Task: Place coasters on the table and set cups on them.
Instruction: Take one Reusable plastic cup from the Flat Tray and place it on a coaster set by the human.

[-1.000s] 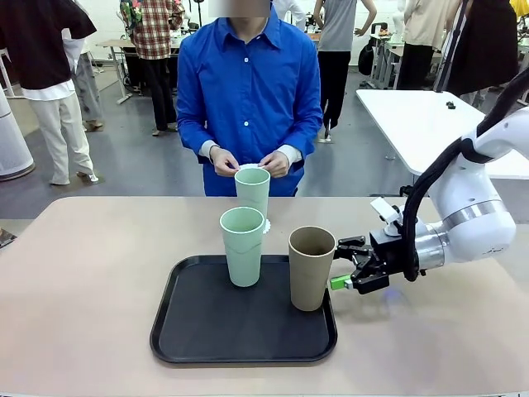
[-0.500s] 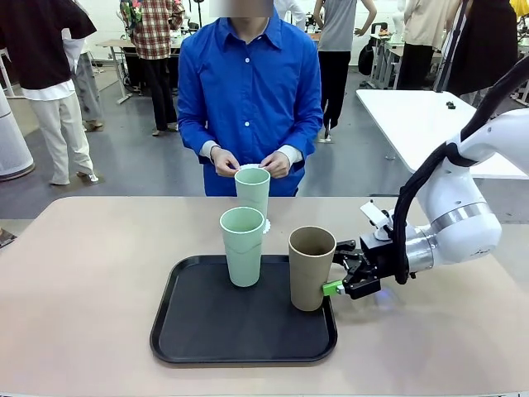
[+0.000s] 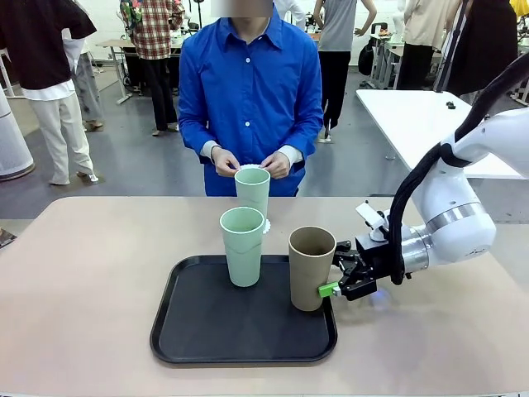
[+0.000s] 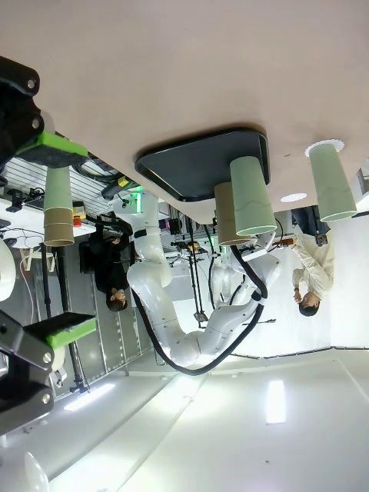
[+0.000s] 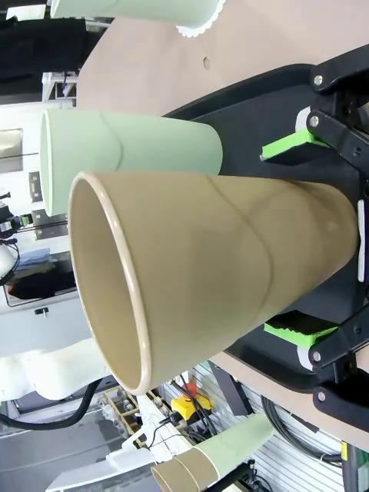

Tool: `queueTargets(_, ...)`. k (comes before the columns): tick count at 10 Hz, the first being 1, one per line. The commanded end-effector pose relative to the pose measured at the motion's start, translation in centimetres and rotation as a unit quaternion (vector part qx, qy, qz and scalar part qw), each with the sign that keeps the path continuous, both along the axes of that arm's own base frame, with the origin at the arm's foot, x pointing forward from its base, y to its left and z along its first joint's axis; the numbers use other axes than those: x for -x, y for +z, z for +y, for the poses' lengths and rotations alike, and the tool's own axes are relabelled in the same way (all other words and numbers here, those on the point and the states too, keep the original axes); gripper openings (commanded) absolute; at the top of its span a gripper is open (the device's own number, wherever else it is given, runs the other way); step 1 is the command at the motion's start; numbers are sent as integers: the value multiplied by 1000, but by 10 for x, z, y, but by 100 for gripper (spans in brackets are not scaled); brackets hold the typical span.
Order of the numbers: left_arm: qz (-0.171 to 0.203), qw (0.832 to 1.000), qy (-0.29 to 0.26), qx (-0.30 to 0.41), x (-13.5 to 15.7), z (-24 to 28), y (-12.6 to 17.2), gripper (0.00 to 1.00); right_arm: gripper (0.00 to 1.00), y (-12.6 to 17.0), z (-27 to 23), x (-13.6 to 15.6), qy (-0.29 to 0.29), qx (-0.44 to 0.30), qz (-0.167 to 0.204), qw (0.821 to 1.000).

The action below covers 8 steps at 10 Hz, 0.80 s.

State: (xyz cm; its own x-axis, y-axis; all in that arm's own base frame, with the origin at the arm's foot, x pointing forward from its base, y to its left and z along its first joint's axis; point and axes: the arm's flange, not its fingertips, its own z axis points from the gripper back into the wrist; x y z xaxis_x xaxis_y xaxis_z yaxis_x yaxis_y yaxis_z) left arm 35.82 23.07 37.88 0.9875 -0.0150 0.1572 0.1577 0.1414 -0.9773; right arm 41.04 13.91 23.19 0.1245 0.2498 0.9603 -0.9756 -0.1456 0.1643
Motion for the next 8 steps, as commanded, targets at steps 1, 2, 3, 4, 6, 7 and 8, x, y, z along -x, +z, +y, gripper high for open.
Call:
queueTargets(1, -2, 1000, 2, -1, 0, 1, 1, 100, 100, -5, 12, -3, 5, -10, -9, 1000)
queueTargets(2, -2, 1000, 2, -1, 0, 1, 1, 100, 100, -4, 15, -4, 7, -12, -9, 1000)
queueTargets(3, -2, 1000, 2, -1, 0, 1, 1, 100, 100, -4, 18, -4, 11, -13, -10, 1000)
queueTargets(4, -2, 1000, 2, -1, 0, 1, 1, 100, 100, -6, 21, -3, 14, -11, -8, 1000)
queueTargets(6, -2, 1000, 2, -1, 0, 1, 1, 100, 100, -7, 26, -4, 19, -14, -5, 1000)
queueTargets(7, -2, 1000, 2, -1, 0, 1, 1, 100, 100, -6, 27, -4, 22, -15, -5, 1000)
queueTargets(8, -2, 1000, 2, -1, 0, 1, 1, 100, 100, -6, 26, -2, 26, -13, -1, 1000)
